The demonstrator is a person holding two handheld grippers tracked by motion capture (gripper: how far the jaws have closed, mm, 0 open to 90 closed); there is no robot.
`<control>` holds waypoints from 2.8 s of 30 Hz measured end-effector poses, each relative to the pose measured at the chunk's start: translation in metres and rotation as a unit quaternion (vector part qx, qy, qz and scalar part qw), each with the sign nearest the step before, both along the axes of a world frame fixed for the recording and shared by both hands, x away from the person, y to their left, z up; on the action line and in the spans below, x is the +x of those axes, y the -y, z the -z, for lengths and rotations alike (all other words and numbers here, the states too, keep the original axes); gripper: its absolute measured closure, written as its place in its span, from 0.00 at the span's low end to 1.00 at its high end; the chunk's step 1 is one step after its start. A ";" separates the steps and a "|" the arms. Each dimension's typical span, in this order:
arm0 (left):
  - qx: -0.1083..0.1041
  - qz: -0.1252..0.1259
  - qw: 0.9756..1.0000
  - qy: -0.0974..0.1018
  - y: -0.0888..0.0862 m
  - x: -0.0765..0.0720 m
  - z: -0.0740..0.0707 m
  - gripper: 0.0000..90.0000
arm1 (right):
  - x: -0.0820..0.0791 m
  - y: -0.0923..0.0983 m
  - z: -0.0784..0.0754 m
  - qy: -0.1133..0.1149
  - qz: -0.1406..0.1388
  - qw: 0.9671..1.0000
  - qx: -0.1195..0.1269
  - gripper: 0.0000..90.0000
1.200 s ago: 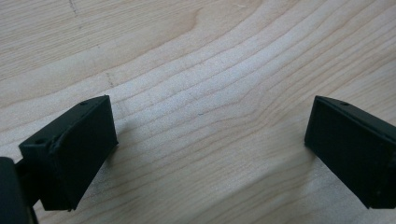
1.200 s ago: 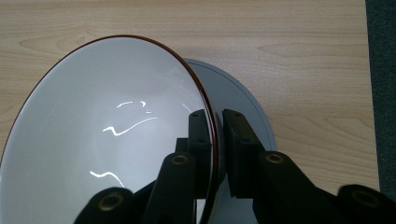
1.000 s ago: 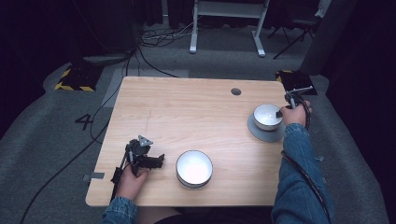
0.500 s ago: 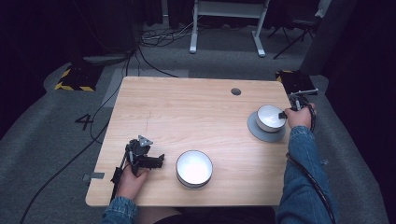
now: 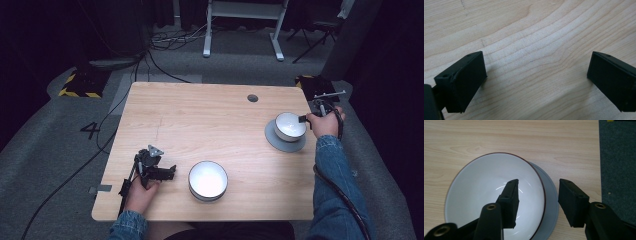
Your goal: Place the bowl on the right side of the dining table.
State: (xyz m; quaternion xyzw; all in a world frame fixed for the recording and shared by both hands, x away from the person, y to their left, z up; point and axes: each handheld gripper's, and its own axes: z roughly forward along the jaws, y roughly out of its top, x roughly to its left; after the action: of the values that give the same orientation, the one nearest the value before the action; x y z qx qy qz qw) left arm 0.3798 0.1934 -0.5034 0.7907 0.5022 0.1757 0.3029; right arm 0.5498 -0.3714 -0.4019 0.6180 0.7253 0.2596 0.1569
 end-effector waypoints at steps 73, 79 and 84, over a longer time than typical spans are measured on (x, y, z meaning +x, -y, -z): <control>0.001 0.000 1.000 0.000 0.000 0.000 0.000 0.03 | -0.169 -0.052 -0.026 0.048 -0.235 0.970 -0.034 0.33; 0.001 0.000 1.000 0.000 0.000 0.000 0.000 0.03 | -0.174 -0.054 -0.008 0.034 -0.239 0.970 -0.023 0.33; 0.002 -0.001 1.000 0.001 0.000 0.000 0.000 0.03 | -0.177 -0.056 0.011 0.021 -0.240 0.970 -0.026 0.33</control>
State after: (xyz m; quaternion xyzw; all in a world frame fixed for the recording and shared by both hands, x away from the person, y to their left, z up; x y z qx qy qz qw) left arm 0.3800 0.1934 -0.5032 0.7908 0.5021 0.1775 0.3018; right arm 0.3732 -0.3157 -0.4134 0.4160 0.8554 0.2835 0.1218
